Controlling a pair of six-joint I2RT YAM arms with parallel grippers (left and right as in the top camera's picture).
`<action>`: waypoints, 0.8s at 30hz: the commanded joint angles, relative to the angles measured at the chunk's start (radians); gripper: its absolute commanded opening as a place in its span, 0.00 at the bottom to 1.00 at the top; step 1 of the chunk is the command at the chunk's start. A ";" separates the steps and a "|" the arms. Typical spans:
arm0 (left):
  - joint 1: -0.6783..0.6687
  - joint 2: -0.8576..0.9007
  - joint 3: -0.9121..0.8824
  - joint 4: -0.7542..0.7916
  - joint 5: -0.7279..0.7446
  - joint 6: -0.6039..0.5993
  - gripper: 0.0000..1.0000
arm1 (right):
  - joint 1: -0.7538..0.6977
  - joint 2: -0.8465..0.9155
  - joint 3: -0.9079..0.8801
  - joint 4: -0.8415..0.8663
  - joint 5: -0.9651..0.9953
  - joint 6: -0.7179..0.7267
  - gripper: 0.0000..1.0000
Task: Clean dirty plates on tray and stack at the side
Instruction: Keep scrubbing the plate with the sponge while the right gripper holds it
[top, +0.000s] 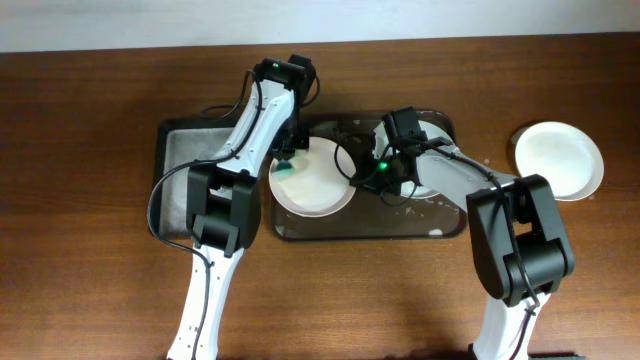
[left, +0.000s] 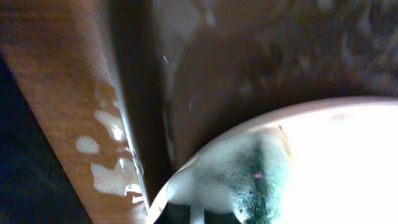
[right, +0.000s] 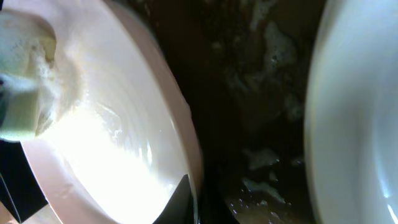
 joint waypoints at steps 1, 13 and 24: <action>-0.013 0.035 0.016 -0.055 0.143 0.180 0.00 | -0.009 0.023 -0.020 -0.019 0.027 -0.014 0.04; 0.043 0.035 0.016 -0.128 0.673 0.475 0.00 | -0.009 -0.140 -0.019 -0.039 0.065 -0.045 0.04; 0.087 0.035 0.016 -0.193 0.120 0.252 0.00 | -0.049 -0.140 -0.019 -0.047 0.070 -0.045 0.04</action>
